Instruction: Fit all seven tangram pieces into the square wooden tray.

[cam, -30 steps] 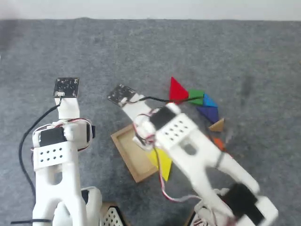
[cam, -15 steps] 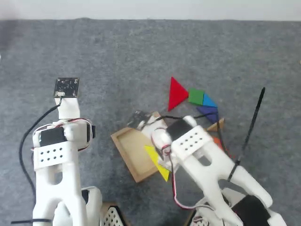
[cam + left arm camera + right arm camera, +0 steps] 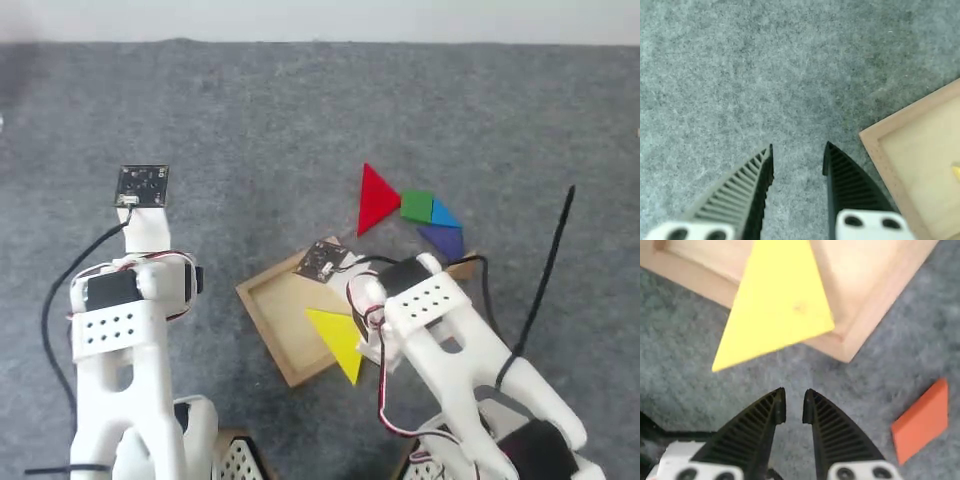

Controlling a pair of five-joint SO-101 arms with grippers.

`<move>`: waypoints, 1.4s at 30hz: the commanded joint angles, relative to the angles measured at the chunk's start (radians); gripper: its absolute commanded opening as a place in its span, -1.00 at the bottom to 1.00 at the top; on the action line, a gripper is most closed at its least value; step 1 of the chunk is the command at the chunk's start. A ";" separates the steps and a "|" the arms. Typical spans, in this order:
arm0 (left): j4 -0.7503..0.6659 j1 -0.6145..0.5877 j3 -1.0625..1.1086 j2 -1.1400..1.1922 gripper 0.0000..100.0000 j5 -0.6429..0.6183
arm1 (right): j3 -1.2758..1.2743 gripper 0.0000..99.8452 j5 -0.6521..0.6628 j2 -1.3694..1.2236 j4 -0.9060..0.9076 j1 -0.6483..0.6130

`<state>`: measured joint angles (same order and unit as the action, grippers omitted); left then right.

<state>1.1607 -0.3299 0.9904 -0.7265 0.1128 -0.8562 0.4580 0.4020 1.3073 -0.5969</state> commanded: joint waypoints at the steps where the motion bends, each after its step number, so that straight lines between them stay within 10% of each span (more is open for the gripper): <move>1: -0.018 -0.008 -0.005 -0.029 -0.67 -0.008 | 0.006 -0.88 -0.017 0.036 -0.035 -0.015; 42: -0.018 -0.009 -0.005 -0.029 -0.67 -0.006 | 0.451 -0.88 -0.147 -0.530 -0.179 -0.266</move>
<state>1.1607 -0.3299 0.9904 -0.7265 0.1128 -0.4710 0.3276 -0.0859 1.1446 -0.8239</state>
